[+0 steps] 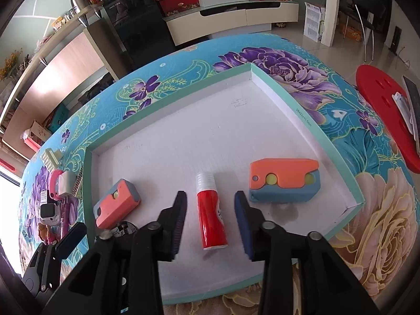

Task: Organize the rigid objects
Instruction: 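Lower the black toy car into the tray with the left tool while the right tool releases the bottle, then move the right tool to the purple lighter while the left tool moves to the pink doll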

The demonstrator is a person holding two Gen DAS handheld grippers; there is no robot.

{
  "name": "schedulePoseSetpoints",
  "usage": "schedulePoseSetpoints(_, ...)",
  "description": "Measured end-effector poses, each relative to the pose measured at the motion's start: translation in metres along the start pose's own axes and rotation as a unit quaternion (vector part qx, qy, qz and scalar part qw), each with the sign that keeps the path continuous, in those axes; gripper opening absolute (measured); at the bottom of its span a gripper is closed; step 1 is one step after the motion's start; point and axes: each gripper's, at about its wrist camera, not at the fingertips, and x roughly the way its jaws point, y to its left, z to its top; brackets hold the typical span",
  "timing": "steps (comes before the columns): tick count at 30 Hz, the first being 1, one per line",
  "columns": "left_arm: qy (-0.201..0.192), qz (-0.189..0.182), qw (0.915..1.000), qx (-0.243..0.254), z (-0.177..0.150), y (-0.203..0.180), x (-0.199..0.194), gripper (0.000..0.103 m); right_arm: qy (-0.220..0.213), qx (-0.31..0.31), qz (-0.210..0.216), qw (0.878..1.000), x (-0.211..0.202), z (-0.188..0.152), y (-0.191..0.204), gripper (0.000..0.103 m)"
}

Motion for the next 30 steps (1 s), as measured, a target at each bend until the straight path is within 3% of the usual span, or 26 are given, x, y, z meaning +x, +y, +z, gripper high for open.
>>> schedulePoseSetpoints(2, -0.003, 0.003, 1.0000, -0.004, 0.000, 0.004, -0.003, 0.085, -0.009, -0.002, -0.001, 1.000, -0.004, 0.000, 0.001, 0.050)
schedulePoseSetpoints(6, -0.009, 0.020, 0.9996, -0.019, 0.001, 0.020, -0.007, 0.101, -0.019, 0.006, -0.002, 1.000, -0.007, 0.002, -0.002, 0.051)
schedulePoseSetpoints(13, -0.019, 0.050, 0.9965, -0.065, 0.001, 0.056, -0.015, 0.103, -0.017, 0.022, -0.011, 1.000, -0.004, 0.003, -0.009, 0.055)
schedulePoseSetpoints(19, -0.019, 0.077, 0.9908, -0.110, -0.004, 0.086, -0.014, 0.103, -0.023, 0.028, -0.009, 0.999, -0.004, 0.003, -0.009, 0.069)
schedulePoseSetpoints(23, -0.015, 0.093, 0.9863, -0.136, -0.008, 0.102, -0.015, 0.103, -0.027, 0.022, -0.011, 0.999, -0.002, 0.003, -0.005, 0.070)
schedulePoseSetpoints(26, -0.014, 0.101, 0.9834, -0.150, -0.011, 0.112, -0.017, 0.103, -0.028, 0.015, -0.011, 0.999, 0.000, 0.003, 0.000, 0.083)
schedulePoseSetpoints(30, -0.017, 0.106, 0.9796, -0.170, -0.013, 0.127, -0.021, 0.103, -0.036, 0.003, -0.008, 0.999, 0.000, 0.003, 0.009, 0.084)
